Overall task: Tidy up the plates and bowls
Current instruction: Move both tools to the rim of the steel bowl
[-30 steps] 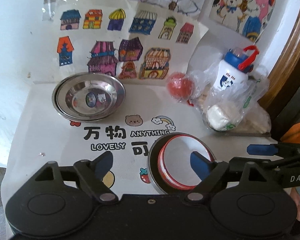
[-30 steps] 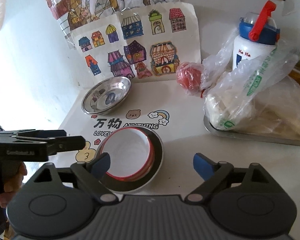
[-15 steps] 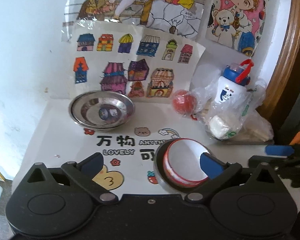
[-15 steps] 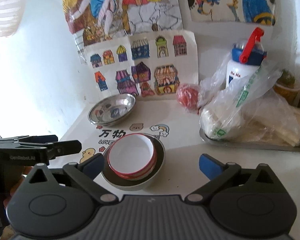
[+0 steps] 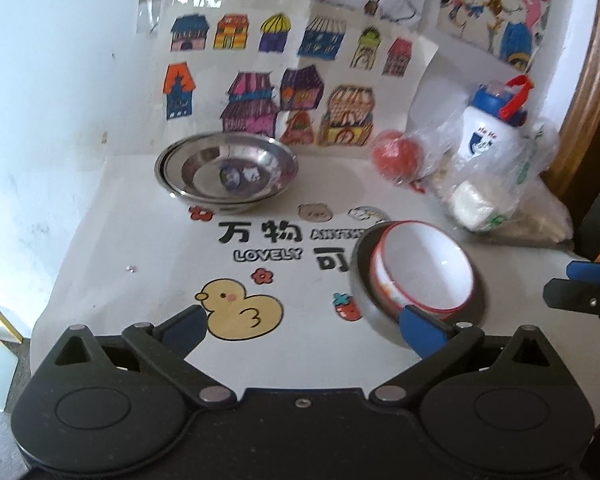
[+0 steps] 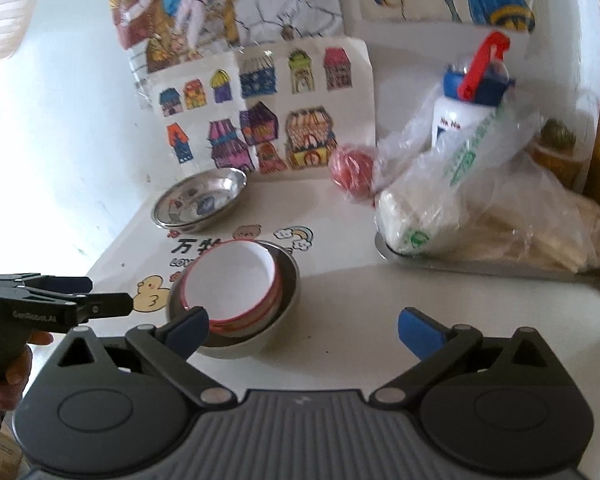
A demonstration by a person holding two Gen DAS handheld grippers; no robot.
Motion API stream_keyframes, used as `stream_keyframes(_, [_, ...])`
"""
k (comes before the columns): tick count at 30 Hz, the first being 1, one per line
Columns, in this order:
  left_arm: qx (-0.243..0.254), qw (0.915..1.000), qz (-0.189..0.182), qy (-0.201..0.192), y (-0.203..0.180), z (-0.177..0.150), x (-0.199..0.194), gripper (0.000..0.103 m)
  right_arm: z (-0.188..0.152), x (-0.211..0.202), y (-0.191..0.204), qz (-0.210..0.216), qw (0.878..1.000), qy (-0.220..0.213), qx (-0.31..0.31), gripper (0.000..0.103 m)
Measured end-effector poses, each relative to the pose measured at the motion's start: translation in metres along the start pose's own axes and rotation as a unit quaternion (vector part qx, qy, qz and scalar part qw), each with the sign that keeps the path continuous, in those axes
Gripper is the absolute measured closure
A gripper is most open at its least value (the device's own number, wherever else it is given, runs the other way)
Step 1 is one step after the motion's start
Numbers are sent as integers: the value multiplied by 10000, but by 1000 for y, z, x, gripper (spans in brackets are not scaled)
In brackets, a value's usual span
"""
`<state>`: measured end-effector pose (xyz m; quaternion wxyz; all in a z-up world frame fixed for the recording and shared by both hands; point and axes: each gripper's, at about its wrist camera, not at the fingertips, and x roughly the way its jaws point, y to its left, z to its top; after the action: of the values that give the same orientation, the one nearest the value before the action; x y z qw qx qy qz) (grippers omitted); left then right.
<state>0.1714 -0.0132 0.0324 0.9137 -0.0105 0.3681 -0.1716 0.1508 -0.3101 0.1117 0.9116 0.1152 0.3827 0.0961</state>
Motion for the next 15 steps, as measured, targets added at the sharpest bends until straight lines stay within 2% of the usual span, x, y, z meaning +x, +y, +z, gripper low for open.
stream_keyframes(6, [-68,9995,-59,308,8,9,22,3,6,19,-12,79,9994,246,221,1])
stream_keyframes(15, [-54,9962,-270,821,9,20,50,27,16,42,-20,138,9984,473,281,15])
